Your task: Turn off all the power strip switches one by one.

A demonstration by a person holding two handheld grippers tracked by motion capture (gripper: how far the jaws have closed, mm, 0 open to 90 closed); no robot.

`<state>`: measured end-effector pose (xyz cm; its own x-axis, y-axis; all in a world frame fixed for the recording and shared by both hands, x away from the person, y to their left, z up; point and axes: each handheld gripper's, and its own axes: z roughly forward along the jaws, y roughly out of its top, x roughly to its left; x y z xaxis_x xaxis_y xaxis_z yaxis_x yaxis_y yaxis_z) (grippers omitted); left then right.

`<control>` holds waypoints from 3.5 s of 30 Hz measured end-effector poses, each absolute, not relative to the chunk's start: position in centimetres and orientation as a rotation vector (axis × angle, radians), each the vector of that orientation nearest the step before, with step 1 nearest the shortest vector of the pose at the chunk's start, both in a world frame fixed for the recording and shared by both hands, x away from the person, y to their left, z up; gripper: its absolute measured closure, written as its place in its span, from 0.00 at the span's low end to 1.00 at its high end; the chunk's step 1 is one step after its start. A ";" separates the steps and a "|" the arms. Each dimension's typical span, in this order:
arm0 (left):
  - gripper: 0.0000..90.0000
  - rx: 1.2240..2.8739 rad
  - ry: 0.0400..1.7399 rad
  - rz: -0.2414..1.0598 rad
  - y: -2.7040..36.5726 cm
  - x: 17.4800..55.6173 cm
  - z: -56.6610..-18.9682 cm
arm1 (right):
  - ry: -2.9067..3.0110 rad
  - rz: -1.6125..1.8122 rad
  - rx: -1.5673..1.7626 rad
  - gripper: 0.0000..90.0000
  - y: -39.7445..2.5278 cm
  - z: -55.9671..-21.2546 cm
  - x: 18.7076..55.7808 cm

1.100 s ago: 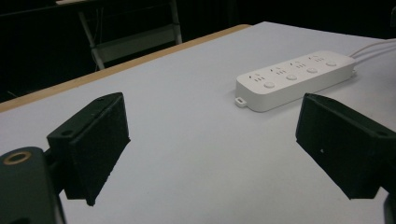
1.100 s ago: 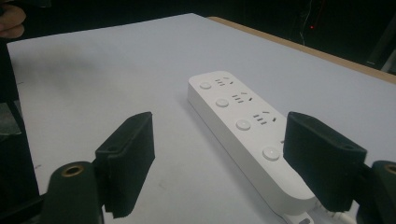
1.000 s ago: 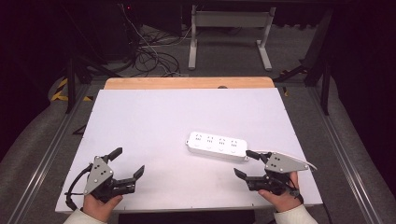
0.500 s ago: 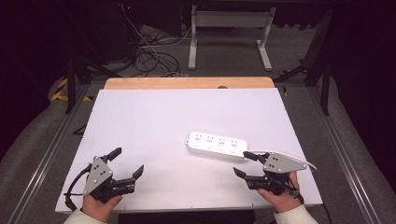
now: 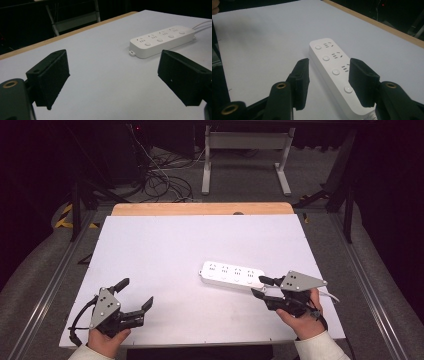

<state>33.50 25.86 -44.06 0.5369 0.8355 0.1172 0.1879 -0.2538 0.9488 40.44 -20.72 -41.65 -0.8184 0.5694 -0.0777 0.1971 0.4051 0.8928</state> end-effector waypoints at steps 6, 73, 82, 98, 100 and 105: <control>0.12 1.759 0.862 0.794 25.9 33.6 -44.1 | 2.312 1.365 0.674 0.56 -20.3 -41.2 41.3; 0.12 1.765 0.883 0.814 25.9 33.6 -44.2 | 2.727 0.717 1.035 1.00 -15.7 -43.3 50.2; 0.12 1.764 0.885 0.815 25.9 33.6 -44.2 | 2.715 0.718 1.044 1.00 -15.7 -43.5 50.1; 0.12 1.765 0.886 0.812 25.9 33.6 -44.2 | 2.727 0.702 1.085 1.00 -15.6 -43.6 50.3; 0.12 1.765 0.886 0.811 25.9 33.6 -44.2 | 2.731 0.702 1.080 1.00 -15.7 -43.6 50.4; 0.12 1.765 0.886 0.811 25.9 33.6 -44.2 | 2.685 0.811 1.023 1.00 -15.6 -42.7 49.6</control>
